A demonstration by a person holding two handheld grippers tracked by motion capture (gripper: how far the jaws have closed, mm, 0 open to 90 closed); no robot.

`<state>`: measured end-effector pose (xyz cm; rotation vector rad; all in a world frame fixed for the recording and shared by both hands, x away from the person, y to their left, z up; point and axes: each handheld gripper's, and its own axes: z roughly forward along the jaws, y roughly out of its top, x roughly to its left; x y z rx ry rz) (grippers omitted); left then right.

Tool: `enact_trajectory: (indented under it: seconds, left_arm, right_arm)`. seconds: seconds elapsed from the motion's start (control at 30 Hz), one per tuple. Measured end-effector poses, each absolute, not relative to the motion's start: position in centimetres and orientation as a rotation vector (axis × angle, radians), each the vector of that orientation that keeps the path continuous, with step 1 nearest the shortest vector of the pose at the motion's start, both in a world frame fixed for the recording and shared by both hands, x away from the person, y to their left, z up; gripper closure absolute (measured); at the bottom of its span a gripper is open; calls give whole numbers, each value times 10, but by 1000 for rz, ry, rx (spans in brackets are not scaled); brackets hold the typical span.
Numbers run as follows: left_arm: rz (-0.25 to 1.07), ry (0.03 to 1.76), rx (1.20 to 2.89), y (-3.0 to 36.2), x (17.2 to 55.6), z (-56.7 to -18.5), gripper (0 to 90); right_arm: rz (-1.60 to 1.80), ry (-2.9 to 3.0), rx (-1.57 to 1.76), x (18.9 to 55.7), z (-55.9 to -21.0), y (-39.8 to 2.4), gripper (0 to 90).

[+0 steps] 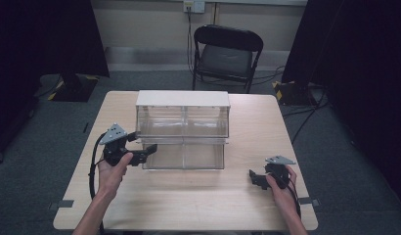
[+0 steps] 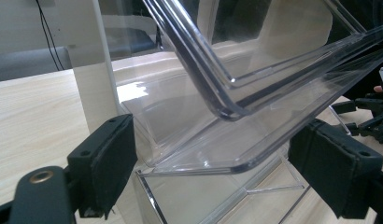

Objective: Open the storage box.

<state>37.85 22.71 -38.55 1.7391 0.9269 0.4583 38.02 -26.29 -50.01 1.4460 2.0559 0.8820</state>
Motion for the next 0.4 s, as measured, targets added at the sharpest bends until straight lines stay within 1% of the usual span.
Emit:
enact_trajectory:
  seconds: [0.4]
  left_arm:
    - [464,933,1735,231,378,-387,155]
  right_arm:
    - [882,2057,1445,380,-500,-263,110]
